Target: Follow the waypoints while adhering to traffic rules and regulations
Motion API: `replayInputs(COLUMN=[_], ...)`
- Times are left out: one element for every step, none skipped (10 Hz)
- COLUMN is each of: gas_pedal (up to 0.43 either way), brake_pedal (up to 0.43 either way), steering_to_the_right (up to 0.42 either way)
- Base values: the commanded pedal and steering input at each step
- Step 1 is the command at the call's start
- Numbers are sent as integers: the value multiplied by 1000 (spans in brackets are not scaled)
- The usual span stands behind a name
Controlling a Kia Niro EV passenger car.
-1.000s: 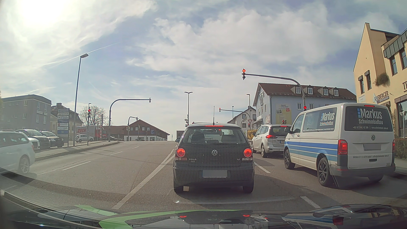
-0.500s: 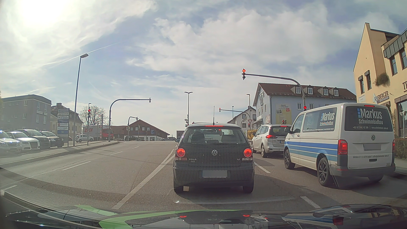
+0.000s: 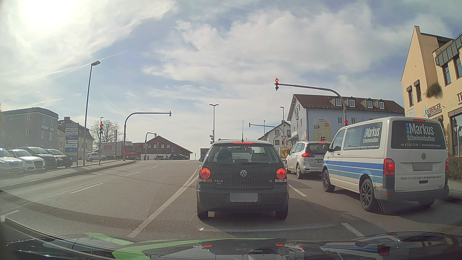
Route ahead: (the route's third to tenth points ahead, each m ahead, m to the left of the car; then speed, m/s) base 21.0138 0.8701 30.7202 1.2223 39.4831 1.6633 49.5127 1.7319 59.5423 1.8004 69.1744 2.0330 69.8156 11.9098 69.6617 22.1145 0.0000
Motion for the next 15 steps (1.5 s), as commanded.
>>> replayInputs(gas_pedal=[0, 0, 0, 0, 0, 0, 0, 0, 0, 0, 0, 0, 0, 0, 0], brake_pedal=[354, 360, 354, 354, 360, 354, 354, 360, 360, 354, 360, 354, 354, 354, 354], steering_to_the_right=[-32, -32, -32, -32, -32, -32, -32, -32, -32, -32, -32, -32, -32, -32, -32])
